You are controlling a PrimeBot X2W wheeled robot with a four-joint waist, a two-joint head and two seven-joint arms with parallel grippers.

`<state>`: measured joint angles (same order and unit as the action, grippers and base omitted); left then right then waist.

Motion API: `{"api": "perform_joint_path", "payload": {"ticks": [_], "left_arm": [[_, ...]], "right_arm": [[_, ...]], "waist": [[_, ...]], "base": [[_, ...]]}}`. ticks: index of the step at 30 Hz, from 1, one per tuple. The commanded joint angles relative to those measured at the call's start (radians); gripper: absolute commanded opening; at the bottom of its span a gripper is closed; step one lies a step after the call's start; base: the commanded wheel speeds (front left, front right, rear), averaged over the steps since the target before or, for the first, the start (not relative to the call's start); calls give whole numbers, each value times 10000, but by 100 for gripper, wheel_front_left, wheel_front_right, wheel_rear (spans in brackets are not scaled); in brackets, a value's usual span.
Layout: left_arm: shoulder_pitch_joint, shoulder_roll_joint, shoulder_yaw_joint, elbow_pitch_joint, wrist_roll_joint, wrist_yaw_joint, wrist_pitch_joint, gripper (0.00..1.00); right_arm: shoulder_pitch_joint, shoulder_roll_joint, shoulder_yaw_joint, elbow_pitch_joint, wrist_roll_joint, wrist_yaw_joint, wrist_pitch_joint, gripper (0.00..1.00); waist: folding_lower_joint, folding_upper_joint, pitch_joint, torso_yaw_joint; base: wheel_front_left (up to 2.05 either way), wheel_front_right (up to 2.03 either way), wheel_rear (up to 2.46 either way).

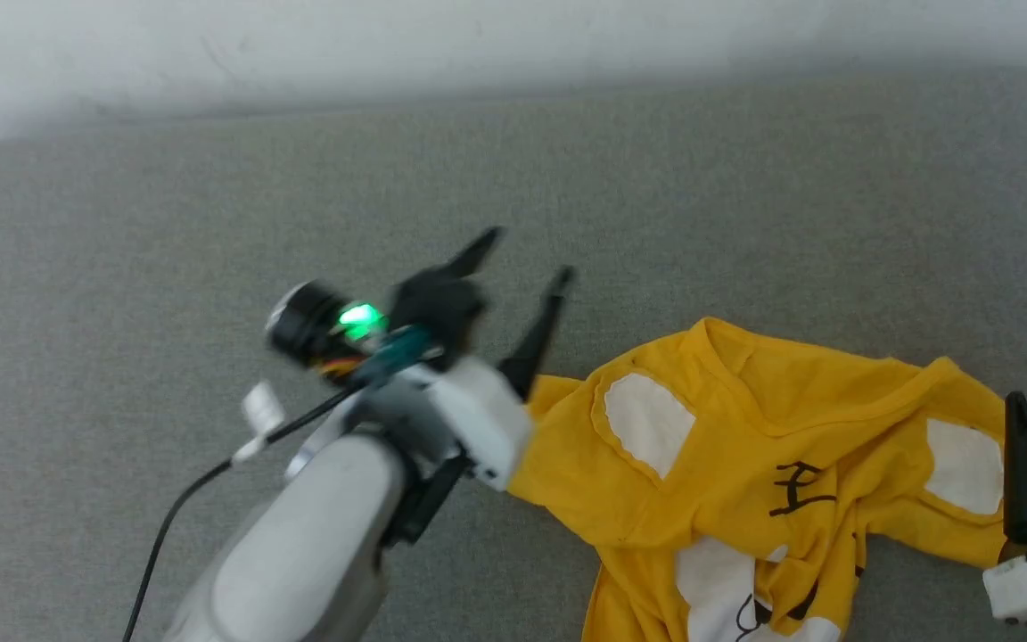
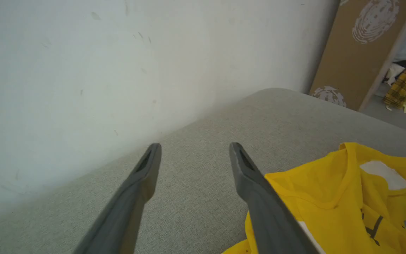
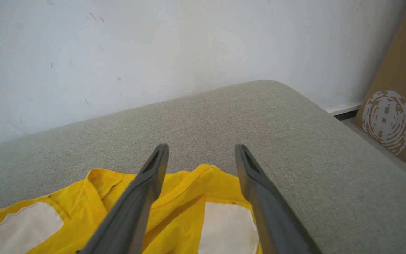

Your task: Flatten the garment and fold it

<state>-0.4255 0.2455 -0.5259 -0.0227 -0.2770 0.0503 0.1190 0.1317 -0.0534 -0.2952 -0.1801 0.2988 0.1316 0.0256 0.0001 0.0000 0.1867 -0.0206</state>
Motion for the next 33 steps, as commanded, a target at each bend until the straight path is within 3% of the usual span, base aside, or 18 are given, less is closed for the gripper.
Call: {"api": "perform_joint_path", "payload": {"ticks": [1,7,19,20,21,28,33], "left_arm": [[-699,-163,-459,293,217,-394,624,100],[-2168,-780,-1678,1480,247,-1303,2489,100],[-2444,-691,-2526,3296,49,-1604,3749,98],[-2433,-666,-2559,3348,-2,-1621,3777,36],[-2429,-643,-2581,3381,-31,-1631,3764,0],[-2357,-614,-1986,3205,-568,-1418,3050,0],[-2569,-153,-884,2453,-1215,-1124,2789,0]], "right_arm": [[-242,31,-62,5,84,-9,-19,100],[-712,31,10,57,158,-9,-33,100],[-944,31,277,571,426,-9,-283,100],[-940,31,280,605,428,-9,-296,100],[-947,31,279,638,425,-9,-294,100],[-848,31,230,717,382,-9,-223,100],[-691,31,234,658,386,-9,-94,100]], "waist": [[-1,0,796,-176],[-1,0,1640,-546],[-1,0,2058,-1169],[-1,0,2036,-1179],[-1,0,1999,-1184],[-1,0,1366,-1008],[-1,0,951,-933]], "base": [[0,0,0],[0,0,0],[0,0,0],[0,0,0],[0,0,0],[0,0,0],[0,0,0]]}}
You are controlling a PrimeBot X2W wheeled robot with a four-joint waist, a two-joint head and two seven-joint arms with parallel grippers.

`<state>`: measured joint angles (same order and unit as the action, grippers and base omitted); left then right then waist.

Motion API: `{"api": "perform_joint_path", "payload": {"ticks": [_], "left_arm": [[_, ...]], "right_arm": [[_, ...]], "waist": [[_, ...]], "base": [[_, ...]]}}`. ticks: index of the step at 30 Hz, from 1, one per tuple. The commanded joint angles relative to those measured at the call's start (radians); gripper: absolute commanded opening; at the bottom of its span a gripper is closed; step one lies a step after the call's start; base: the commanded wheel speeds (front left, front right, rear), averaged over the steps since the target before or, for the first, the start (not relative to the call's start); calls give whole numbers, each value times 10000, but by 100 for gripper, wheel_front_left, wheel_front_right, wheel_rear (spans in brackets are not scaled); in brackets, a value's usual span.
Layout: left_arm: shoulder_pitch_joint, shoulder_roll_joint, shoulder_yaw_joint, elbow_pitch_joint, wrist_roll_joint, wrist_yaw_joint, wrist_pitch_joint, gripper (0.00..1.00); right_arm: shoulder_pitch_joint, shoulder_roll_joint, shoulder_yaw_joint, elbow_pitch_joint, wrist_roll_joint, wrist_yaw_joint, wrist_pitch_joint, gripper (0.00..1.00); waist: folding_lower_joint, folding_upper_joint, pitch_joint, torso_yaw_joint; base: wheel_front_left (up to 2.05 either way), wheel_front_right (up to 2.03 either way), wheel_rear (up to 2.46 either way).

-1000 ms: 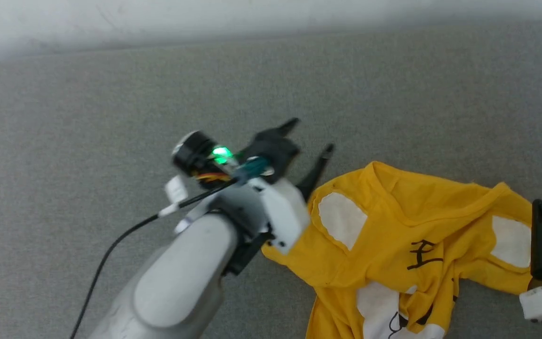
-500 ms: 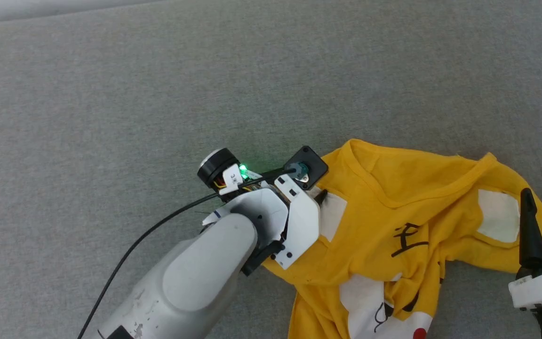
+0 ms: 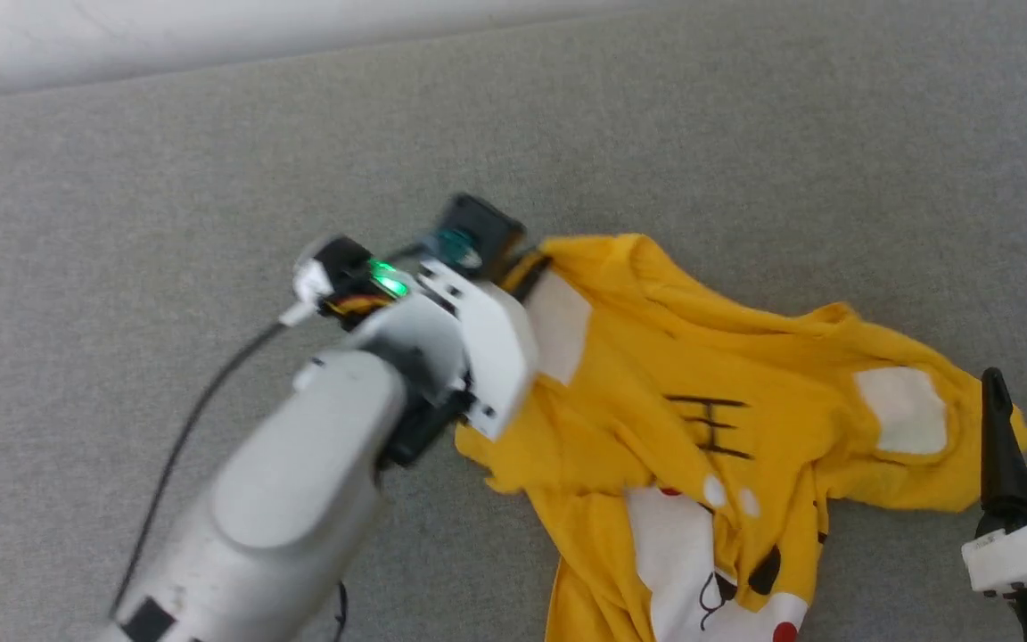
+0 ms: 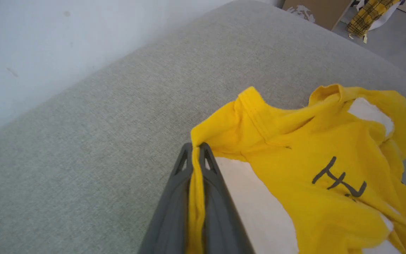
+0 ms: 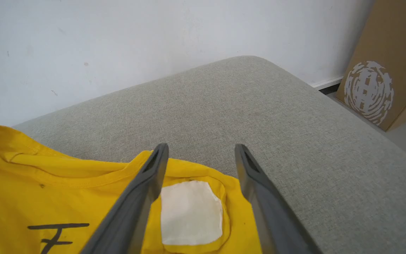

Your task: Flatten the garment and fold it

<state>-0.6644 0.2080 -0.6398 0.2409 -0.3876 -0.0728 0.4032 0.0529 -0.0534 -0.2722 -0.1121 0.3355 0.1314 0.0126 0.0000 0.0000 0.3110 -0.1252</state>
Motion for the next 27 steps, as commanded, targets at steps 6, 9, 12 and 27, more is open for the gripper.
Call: {"api": "perform_joint_path", "payload": {"ticks": [6,9,12,27], "left_arm": [[-555,1061,1237,-770,-431,393,187,0],[-714,1482,1736,-762,-478,582,57,0],[-800,1810,2012,-485,-214,810,-429,0],[-594,1156,2541,894,-675,1195,-2352,100]], "right_arm": [[187,31,71,-149,100,-7,104,100],[122,32,125,-150,174,-7,119,100],[-3,32,181,-102,218,-7,81,100],[-396,32,308,351,188,-7,3,100]], "waist": [[0,0,-111,30],[0,0,206,-74],[0,0,515,-188],[0,0,551,-107]], "base": [[0,0,0],[0,0,0],[0,0,0],[0,0,0]]}}
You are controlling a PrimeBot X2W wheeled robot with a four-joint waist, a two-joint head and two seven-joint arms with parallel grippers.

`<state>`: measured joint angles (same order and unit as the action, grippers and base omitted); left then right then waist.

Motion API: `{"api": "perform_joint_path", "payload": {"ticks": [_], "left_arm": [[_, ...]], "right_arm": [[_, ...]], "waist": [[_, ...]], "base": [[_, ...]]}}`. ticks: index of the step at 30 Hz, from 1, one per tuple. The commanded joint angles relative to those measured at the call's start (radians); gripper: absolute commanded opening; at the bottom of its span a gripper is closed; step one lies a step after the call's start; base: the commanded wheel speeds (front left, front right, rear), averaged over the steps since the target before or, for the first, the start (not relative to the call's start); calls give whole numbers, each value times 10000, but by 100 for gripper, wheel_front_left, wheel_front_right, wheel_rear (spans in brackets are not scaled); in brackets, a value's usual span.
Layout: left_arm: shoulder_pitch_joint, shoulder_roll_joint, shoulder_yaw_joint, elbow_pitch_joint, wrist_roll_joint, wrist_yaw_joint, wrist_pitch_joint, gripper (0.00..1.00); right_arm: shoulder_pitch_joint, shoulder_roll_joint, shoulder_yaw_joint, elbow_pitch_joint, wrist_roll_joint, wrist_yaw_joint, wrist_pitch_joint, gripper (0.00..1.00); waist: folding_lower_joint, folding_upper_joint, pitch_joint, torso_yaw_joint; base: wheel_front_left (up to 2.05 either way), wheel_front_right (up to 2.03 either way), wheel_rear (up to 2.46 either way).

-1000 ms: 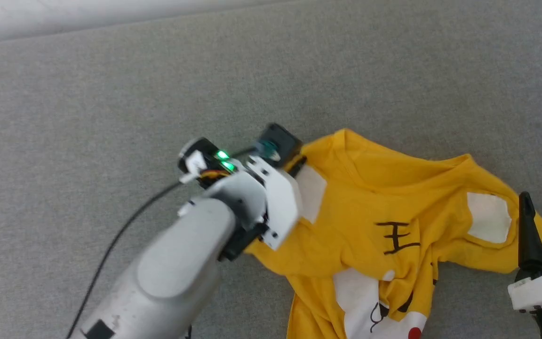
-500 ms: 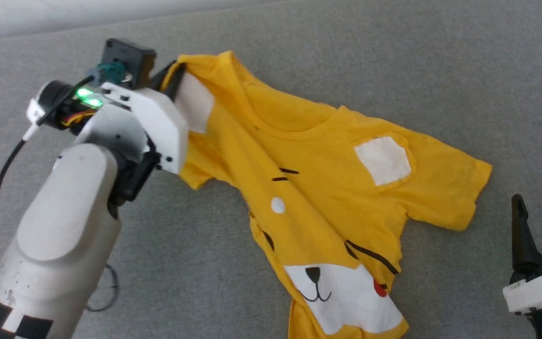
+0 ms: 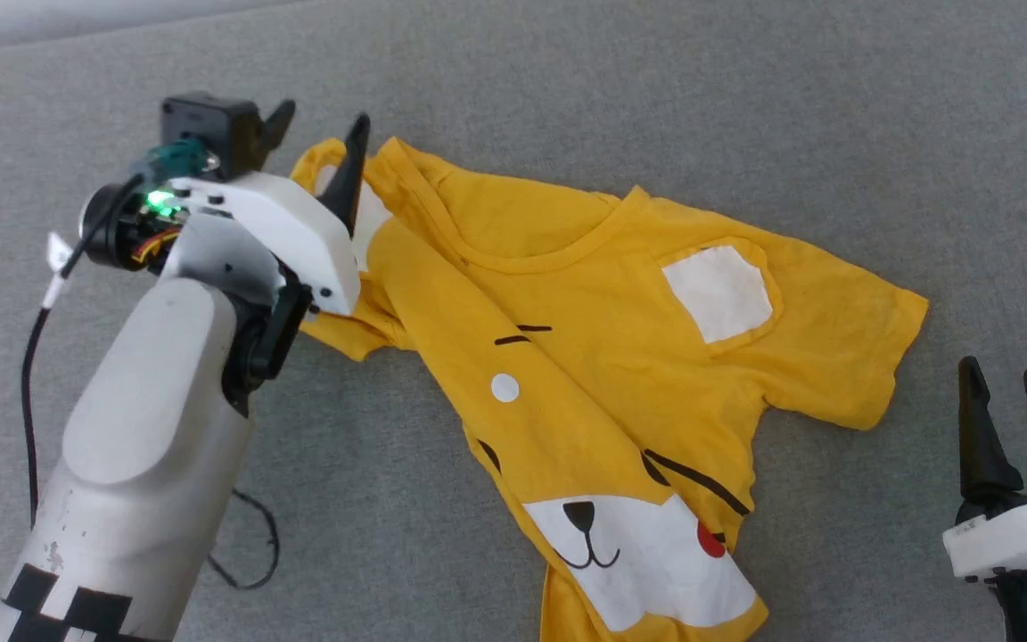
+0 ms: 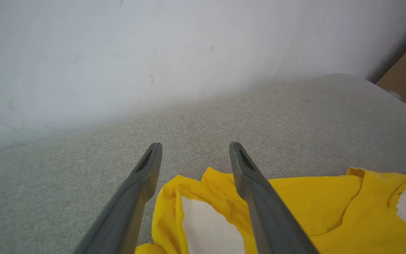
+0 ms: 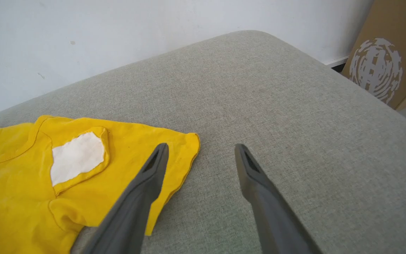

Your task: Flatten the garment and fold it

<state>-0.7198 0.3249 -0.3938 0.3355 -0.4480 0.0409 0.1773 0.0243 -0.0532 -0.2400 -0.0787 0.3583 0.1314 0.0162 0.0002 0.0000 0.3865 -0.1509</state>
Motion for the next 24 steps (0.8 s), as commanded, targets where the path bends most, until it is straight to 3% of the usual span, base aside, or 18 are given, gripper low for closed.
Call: {"api": "perform_joint_path", "payload": {"ticks": [1,8,15,20,24], "left_arm": [[-29,-61,203,-156,-171,75,-312,100],[1087,-10,894,-2024,-295,518,-2063,100],[4041,53,1299,-4229,59,1500,-3687,100],[6298,-383,1325,-5158,313,2282,-4202,100],[7474,-848,1289,-5342,381,2533,-4341,100]], "right_arm": [[-100,30,-31,9,-74,-7,-15,100],[233,30,-118,-73,-170,-7,149,100],[717,30,-59,-156,-104,-7,242,100],[962,30,-1,-145,-1,-7,240,100],[1010,30,-24,-167,-34,-7,298,100]], "waist": [[-2,0,-314,195],[-2,0,-1189,538],[-2,0,-1737,878],[-2,0,-1896,1118],[-2,0,-1975,1326]], "base": [[0,0,0],[0,0,0],[0,0,0],[0,0,0],[0,0,0]]}}
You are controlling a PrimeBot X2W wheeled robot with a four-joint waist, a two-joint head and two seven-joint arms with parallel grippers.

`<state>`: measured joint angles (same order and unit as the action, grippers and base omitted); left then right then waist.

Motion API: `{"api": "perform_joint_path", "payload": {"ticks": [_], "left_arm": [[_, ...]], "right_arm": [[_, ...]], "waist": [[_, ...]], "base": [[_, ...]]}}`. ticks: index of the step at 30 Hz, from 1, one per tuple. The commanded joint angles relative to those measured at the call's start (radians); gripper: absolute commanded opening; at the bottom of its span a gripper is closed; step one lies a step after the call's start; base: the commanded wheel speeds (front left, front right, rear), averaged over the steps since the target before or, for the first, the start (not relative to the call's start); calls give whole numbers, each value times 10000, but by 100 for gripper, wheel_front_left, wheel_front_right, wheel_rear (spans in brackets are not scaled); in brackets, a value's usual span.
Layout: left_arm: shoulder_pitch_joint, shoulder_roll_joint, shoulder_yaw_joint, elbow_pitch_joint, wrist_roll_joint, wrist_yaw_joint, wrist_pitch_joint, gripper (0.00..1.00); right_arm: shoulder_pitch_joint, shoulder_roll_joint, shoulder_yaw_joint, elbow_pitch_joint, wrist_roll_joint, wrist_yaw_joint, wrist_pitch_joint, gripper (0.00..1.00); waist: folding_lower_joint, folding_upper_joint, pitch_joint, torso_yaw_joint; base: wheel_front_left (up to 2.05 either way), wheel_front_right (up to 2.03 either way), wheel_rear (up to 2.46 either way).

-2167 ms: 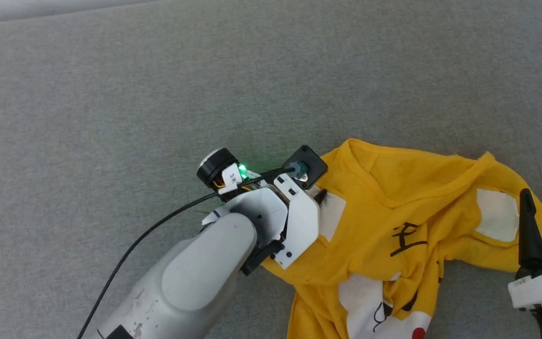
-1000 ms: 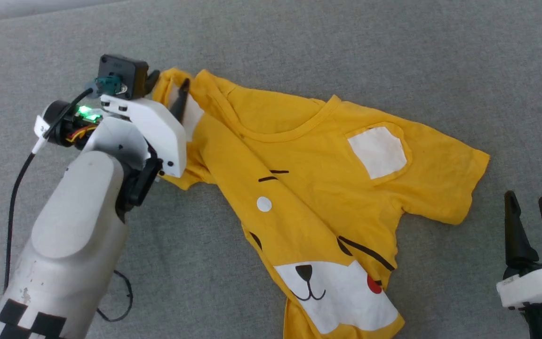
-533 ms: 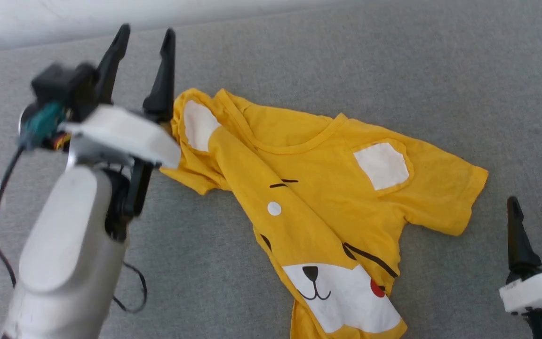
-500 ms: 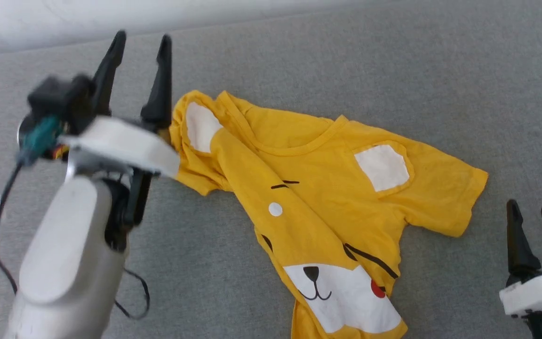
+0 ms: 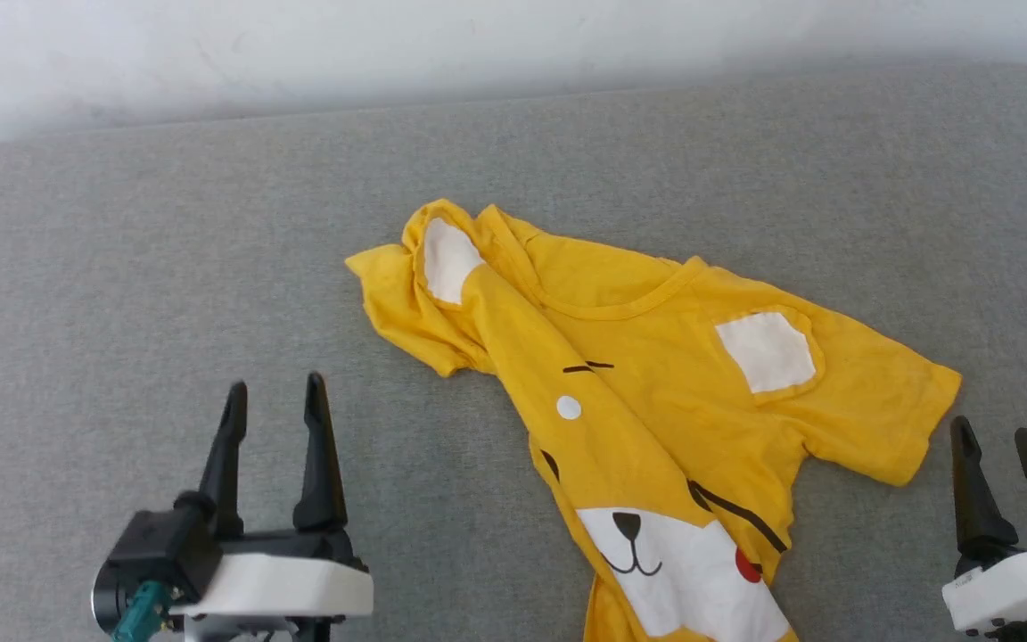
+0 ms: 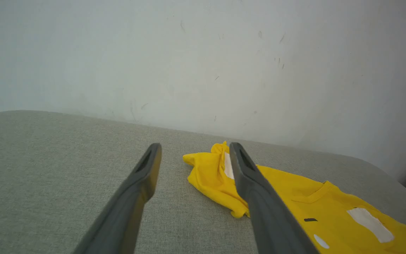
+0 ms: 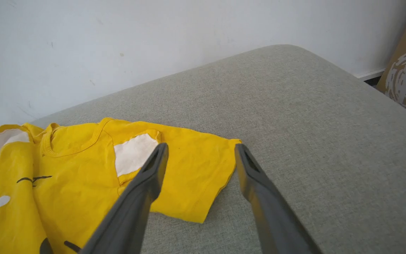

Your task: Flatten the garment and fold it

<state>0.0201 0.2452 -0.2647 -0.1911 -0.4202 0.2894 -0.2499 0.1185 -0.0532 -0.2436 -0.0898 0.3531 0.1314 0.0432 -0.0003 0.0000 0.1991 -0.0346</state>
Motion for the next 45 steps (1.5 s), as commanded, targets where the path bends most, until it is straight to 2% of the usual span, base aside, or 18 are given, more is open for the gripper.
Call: {"api": "perform_joint_path", "payload": {"ticks": [1,5,8,12,15,25,26,27,28,31,34,41,45], "left_arm": [[221,-110,1,-53,148,45,-84,100],[330,-349,115,-16,234,-97,-110,100],[160,-410,252,-37,400,-242,-114,100],[-94,-539,269,37,577,-474,-116,100],[-267,-704,185,166,672,-647,-116,100],[-461,-771,157,472,960,-927,-117,100],[-473,-773,148,497,974,-942,-117,100],[-486,-780,123,536,984,-963,-117,100],[-501,-791,94,574,992,-985,-117,100],[-522,-839,44,654,1000,-1022,-117,100],[-506,-876,58,668,999,-1035,-118,100],[-705,-992,107,644,1007,-1115,-118,100],[-893,-1130,109,695,1021,-1168,-118,100]], "right_arm": [[48,30,8,-103,-50,-7,89,100],[-282,30,-122,-461,-639,-7,612,100],[-657,30,-333,-593,-1371,-7,1521,100],[-1092,-35,-775,-64,-1640,-7,2923,100],[-1288,-58,-1069,495,-1676,-7,3510,100],[-2101,-53,-942,2293,-1575,-7,3745,100],[-2173,-54,-955,2474,-1623,-7,3837,48],[-2233,-52,-986,2601,-1676,-7,3894,17],[-2289,-51,-1011,2687,-1727,-7,3924,0],[-2529,-183,-877,2647,-1719,-7,3956,0],[-2929,-751,-547,2259,-1641,-7,4075,0],[-4804,-3293,-93,1114,-1680,-7,4490,0],[-5760,-4517,-183,1232,-1785,-7,4447,0]], "waist": [[3,0,-102,213],[3,0,-58,338],[3,0,75,354],[3,0,321,419],[3,0,501,545],[3,0,874,914],[3,0,884,939],[3,0,881,970],[3,0,873,1006],[3,0,843,1068],[3,0,848,1074],[3,0,1289,1154],[3,0,1714,1280]], "base": [[0,0,0],[0,0,0],[0,0,0],[0,0,0],[0,0,0],[0,0,0],[0,0,0],[0,0,0],[0,0,0],[0,0,0],[0,0,0],[0,0,0],[0,0,0]]}}
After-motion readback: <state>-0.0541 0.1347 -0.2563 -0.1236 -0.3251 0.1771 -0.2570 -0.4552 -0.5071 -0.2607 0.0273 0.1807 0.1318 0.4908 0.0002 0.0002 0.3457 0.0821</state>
